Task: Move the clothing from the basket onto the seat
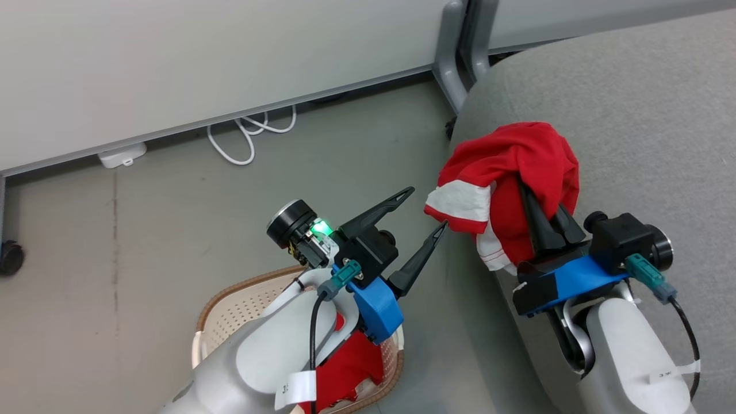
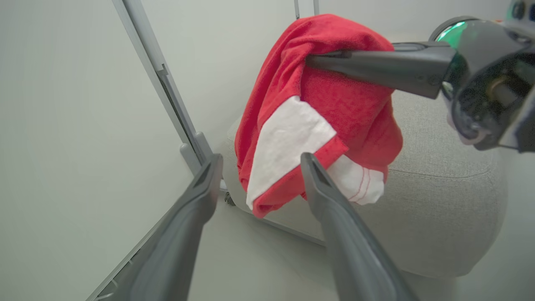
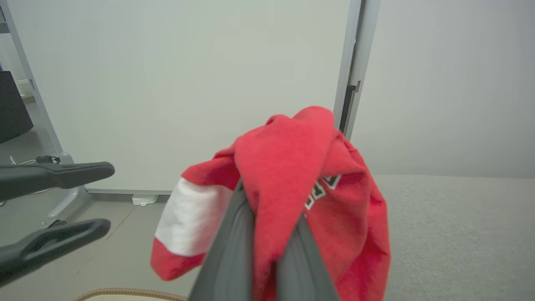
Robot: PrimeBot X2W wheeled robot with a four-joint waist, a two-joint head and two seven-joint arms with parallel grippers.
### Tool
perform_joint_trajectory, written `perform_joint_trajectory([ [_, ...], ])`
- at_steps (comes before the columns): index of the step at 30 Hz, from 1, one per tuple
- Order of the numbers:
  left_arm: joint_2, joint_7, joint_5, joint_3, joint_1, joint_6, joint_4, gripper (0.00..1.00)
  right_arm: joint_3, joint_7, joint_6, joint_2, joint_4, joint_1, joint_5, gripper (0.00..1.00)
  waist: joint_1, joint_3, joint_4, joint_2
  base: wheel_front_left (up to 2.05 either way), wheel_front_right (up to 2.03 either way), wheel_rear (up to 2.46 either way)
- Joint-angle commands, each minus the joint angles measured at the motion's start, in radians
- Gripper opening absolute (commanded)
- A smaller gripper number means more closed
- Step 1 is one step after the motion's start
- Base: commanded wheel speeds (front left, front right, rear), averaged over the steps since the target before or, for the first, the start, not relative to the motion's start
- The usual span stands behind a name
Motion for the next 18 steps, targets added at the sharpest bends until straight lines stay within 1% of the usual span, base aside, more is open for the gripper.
perform_joint_trajectory([
  [1, 0.004, -0.003, 0.003, 0.003, 0.006, -0.002, -0.004, 1.00, -0.004, -0.004, 0.000, -0.001, -0.006, 0.013, -0.006, 0.00, -0.0001, 0.015, -0.035, 0.0000, 0.00, 0.00, 0.00],
  [8, 0.002, -0.003, 0.010, -0.012, 0.037, -0.009, -0.021, 1.00, -0.081, -0.004, 0.000, -0.001, -0.042, 0.054, -0.007, 0.00, -0.0001, 0.019, -0.110, 0.0000, 0.00, 0.00, 0.00],
  [15, -0.001, -0.003, 0.019, -0.029, 0.059, -0.015, -0.032, 1.00, -0.146, -0.004, 0.000, -0.001, -0.081, 0.105, -0.010, 0.00, -0.0001, 0.028, -0.165, 0.0000, 0.00, 0.00, 0.00],
  [18, -0.001, -0.003, 0.021, -0.029, 0.062, -0.015, -0.037, 1.00, -0.156, -0.004, 0.000, -0.001, -0.094, 0.116, -0.011, 0.00, -0.0001, 0.032, -0.186, 0.0000, 0.00, 0.00, 0.00],
])
